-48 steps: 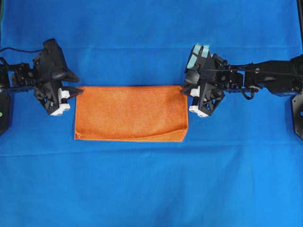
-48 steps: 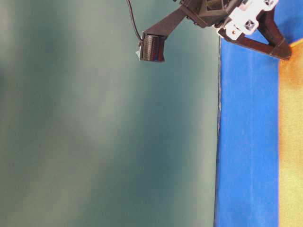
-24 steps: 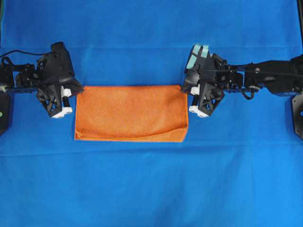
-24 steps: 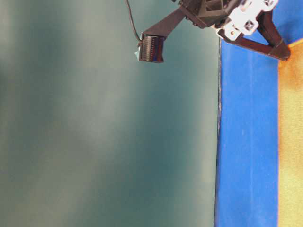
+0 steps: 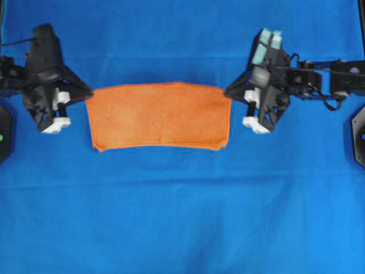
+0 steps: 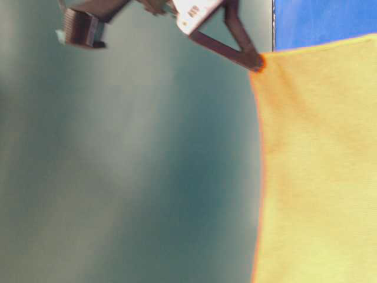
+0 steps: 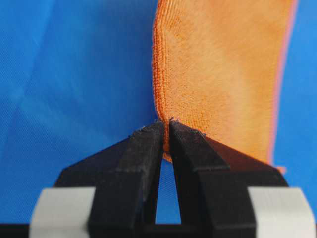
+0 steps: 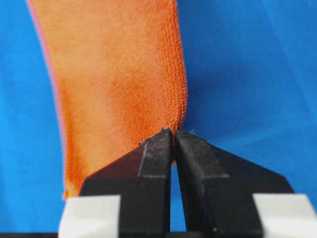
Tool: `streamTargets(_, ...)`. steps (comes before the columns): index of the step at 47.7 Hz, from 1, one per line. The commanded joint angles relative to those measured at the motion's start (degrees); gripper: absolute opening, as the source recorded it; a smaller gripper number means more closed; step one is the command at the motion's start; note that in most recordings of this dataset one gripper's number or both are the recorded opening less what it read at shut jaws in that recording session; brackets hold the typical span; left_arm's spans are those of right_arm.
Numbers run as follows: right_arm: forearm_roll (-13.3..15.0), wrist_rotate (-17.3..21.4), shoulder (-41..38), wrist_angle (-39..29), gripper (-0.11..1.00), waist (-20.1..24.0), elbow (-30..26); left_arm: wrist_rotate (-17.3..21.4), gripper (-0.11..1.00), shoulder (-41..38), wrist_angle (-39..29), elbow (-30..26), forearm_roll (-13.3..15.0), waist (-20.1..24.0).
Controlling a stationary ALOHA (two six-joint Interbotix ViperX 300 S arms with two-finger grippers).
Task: Fold the orange towel.
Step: 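Lift the towel strip and swing the left end toward the right gripper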
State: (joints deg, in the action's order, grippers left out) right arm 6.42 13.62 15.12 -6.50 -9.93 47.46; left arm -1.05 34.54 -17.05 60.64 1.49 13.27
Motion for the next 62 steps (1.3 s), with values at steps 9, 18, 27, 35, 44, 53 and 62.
streamTargets(9, 0.35, 0.0, 5.27, -0.35, 0.03, 1.49, -0.44, -0.88, 0.07, 8.26, 0.26, 1.23, 0.09, -2.11)
streamTargets(18, 1.05, 0.0, 4.31, -0.26, 0.03, 1.05, -1.23, -1.14, 0.07, 8.26, 0.35, 1.32, 0.0, -3.6)
streamTargets(27, 2.99, 0.0, 2.29, -0.26, 0.03, -2.11, -2.99, -2.02, 0.07, 5.98, 4.66, 0.88, 0.0, -6.94)
streamTargets(35, 6.15, 0.0, -0.7, -0.26, 0.03, -6.77, -6.06, -2.46, 0.07, 1.85, 13.01, -0.44, 0.0, -12.22)
streamTargets(44, 10.28, 0.0, -5.1, -0.18, 0.03, -11.87, -11.25, -1.58, 0.07, -6.24, 21.97, -4.48, 0.0, -16.79)
streamTargets(53, 13.71, 0.0, -10.02, -0.26, 0.03, -15.03, -17.84, -1.14, 0.07, -16.17, 24.08, -12.39, 0.0, -18.37)
streamTargets(62, 17.58, -0.18, -14.77, -0.26, 0.03, -15.82, -24.17, 2.02, 0.07, -23.91, 23.91, -21.01, -0.18, -20.39)
